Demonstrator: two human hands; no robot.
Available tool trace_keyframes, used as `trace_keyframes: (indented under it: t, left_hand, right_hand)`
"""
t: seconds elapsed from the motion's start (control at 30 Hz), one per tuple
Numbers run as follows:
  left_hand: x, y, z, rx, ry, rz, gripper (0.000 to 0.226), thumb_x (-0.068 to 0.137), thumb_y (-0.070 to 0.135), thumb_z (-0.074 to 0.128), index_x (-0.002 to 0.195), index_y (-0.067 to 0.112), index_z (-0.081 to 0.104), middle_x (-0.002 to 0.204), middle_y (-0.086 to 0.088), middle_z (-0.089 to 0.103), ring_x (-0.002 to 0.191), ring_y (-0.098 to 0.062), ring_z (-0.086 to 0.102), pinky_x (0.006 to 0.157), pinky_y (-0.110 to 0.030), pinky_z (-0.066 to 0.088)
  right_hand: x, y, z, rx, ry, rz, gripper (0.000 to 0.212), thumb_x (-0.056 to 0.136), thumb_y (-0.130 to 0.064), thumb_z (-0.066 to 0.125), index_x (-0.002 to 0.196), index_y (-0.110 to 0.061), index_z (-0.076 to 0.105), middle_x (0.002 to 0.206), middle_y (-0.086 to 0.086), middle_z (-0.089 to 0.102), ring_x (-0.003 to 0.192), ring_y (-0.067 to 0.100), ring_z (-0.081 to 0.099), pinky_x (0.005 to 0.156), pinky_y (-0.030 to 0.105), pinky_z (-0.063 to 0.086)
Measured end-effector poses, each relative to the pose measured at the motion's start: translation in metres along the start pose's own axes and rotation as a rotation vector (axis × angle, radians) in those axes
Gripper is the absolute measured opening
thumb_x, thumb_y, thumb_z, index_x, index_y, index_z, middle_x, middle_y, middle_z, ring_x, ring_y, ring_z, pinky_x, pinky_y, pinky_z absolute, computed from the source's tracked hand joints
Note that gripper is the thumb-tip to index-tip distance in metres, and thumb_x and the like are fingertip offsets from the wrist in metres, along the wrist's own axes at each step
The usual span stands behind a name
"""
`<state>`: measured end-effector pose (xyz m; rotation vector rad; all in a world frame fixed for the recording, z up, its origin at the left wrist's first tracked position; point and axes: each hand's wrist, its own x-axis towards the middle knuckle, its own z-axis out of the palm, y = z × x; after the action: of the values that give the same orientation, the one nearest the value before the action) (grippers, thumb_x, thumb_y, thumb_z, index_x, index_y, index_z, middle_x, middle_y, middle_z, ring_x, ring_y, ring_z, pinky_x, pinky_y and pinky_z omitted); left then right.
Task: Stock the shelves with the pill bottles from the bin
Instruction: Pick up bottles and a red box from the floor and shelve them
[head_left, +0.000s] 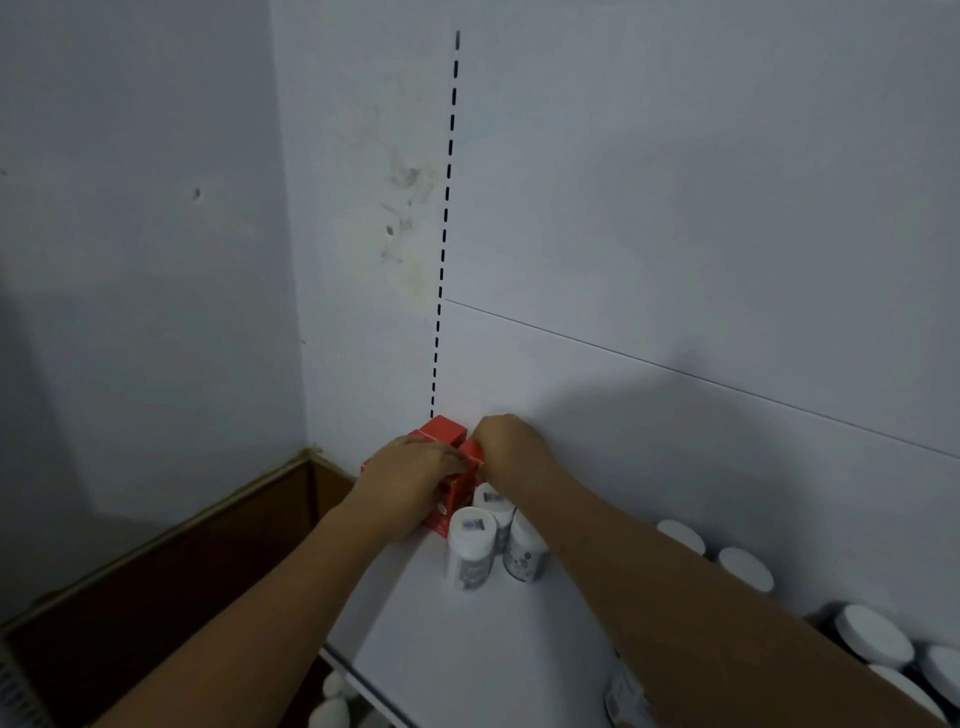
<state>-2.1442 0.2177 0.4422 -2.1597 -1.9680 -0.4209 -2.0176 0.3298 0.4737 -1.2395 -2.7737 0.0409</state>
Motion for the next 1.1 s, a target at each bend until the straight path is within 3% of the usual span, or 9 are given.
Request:
trace_keyframes:
  t: [0.17,0.23,0.37,0.43,0.53,0.7,0.8,0.9,1.1]
  left_hand:
    - [0.003,-0.007,0.01,0.019,0.007,-0.07,0.047,0.076,0.032,0.048,0.117,0.044,0.07,0.111,0.013,0.076,0.099,-0.014,0.07,0.079,-0.036,0.058]
    - [0.003,-0.008,0.011,0.054,0.024,-0.068,0.044,0.079,0.036,0.045,0.115,0.045,0.069,0.105,0.013,0.076,0.094,-0.015,0.07,0.077,-0.035,0.057]
    - [0.002,-0.005,0.007,0.093,0.062,-0.052,0.056,0.078,0.048,0.031,0.115,0.044,0.073,0.103,0.008,0.076,0.095,-0.022,0.07,0.08,-0.035,0.058]
    - [0.002,-0.004,0.006,0.087,0.067,-0.044,0.063,0.076,0.051,0.025,0.115,0.043,0.074,0.106,0.008,0.077,0.097,-0.023,0.07,0.081,-0.035,0.057]
    - [0.002,-0.002,0.001,0.105,0.042,-0.05,0.055,0.076,0.048,0.035,0.114,0.042,0.075,0.111,0.01,0.077,0.102,-0.024,0.07,0.086,-0.036,0.057]
    - [0.0,0.001,-0.004,0.131,0.033,-0.039,0.034,0.087,0.032,0.071,0.119,0.043,0.074,0.11,0.009,0.078,0.1,-0.025,0.071,0.085,-0.035,0.057]
    - [0.002,0.0,0.002,0.163,0.017,-0.056,0.038,0.087,0.03,0.069,0.122,0.045,0.072,0.114,0.011,0.076,0.104,-0.022,0.07,0.086,-0.034,0.057]
    - [0.003,-0.002,0.003,0.17,0.013,-0.064,0.039,0.085,0.029,0.07,0.121,0.045,0.072,0.118,0.014,0.075,0.107,-0.019,0.07,0.088,-0.036,0.057]
    - [0.001,-0.001,-0.001,0.161,0.038,-0.034,0.038,0.086,0.029,0.066,0.12,0.043,0.073,0.118,0.014,0.075,0.107,-0.019,0.069,0.088,-0.036,0.056]
  right_hand:
    - [-0.003,-0.003,0.001,-0.015,0.025,0.001,0.014,0.085,-0.007,0.07,0.084,-0.016,0.06,0.082,0.006,0.059,0.089,0.03,0.067,0.072,0.03,0.047]
    - [-0.003,-0.003,0.001,-0.019,0.012,0.01,0.009,0.086,-0.007,0.071,0.092,-0.012,0.066,0.092,0.01,0.066,0.089,0.029,0.066,0.073,0.031,0.047]
    - [-0.003,0.003,0.013,0.011,0.01,-0.038,0.014,0.087,-0.01,0.069,0.1,-0.009,0.074,0.076,0.003,0.056,0.08,0.026,0.055,0.073,0.028,0.04]
    - [-0.005,0.005,0.02,0.019,0.047,-0.05,0.014,0.09,-0.011,0.067,0.102,-0.007,0.074,0.082,0.006,0.06,0.086,0.027,0.06,0.075,0.027,0.039]
    - [-0.009,0.01,0.024,0.023,0.089,-0.065,0.014,0.095,-0.009,0.064,0.102,-0.005,0.075,0.097,0.011,0.068,0.094,0.028,0.065,0.076,0.028,0.038]
    - [-0.005,0.017,0.02,0.088,0.113,-0.139,0.017,0.084,-0.007,0.062,0.086,-0.01,0.078,0.074,0.002,0.055,0.076,0.025,0.056,0.07,0.03,0.041]
    - [0.002,0.012,0.004,-0.071,0.016,-0.208,0.02,0.089,-0.011,0.066,0.104,-0.016,0.077,0.09,0.003,0.058,0.095,0.025,0.06,0.081,0.03,0.046]
    - [0.013,0.007,-0.005,-0.272,-0.101,-0.244,0.019,0.094,-0.016,0.068,0.112,-0.014,0.072,0.107,0.005,0.07,0.098,0.022,0.062,0.081,0.025,0.037]
    - [0.028,0.01,-0.008,-0.387,-0.119,-0.292,0.026,0.103,-0.014,0.057,0.128,-0.013,0.066,0.124,0.007,0.066,0.121,0.025,0.057,0.098,0.031,0.045]
